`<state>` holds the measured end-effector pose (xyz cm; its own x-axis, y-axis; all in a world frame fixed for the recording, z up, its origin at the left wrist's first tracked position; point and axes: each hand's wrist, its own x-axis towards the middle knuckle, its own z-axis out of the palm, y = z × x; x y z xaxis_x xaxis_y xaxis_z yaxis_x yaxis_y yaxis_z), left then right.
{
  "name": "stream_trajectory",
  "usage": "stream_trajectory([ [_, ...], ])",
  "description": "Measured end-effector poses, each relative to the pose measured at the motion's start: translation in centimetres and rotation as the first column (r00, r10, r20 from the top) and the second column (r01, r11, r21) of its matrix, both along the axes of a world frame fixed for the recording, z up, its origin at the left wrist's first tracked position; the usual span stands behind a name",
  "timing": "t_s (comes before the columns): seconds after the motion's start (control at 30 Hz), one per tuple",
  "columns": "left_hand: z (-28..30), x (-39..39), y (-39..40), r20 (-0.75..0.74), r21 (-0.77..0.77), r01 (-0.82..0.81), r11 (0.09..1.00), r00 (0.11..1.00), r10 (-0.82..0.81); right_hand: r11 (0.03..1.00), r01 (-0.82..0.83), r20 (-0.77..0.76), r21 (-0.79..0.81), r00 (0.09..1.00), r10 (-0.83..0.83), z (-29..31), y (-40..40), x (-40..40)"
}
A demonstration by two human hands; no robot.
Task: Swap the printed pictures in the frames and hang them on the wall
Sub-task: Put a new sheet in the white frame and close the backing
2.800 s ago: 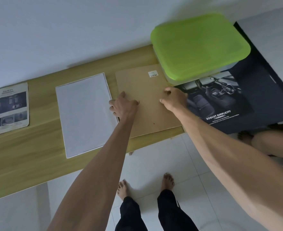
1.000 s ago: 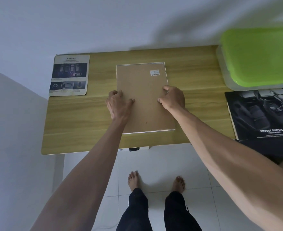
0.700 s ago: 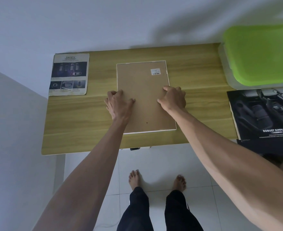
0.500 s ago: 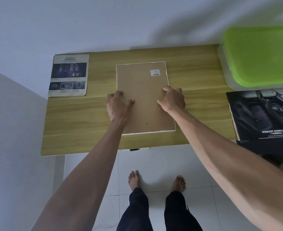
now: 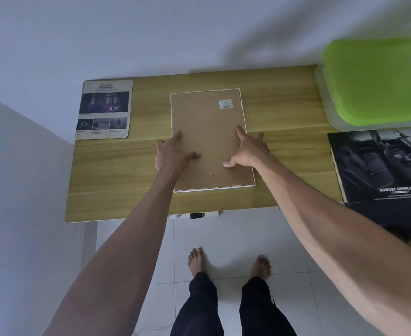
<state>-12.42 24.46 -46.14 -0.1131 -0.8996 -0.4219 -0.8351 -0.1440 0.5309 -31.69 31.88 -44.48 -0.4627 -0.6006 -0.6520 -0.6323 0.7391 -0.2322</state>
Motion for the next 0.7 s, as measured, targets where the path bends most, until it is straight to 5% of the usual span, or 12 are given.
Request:
stream_trajectory([
  [0.17,0.9,-0.3,0.1,0.076,0.183,0.115,0.976,0.989,-0.13,0.999,-0.045,0.01,0.015,0.999,0.045,0.1,0.5,0.3],
  [0.7,-0.4,0.3,0.8,0.028,0.097,0.08,0.992,0.996,-0.083,0.996,-0.006,-0.003,-0.089,1.0,0.006,-0.8,3.7,0.5],
])
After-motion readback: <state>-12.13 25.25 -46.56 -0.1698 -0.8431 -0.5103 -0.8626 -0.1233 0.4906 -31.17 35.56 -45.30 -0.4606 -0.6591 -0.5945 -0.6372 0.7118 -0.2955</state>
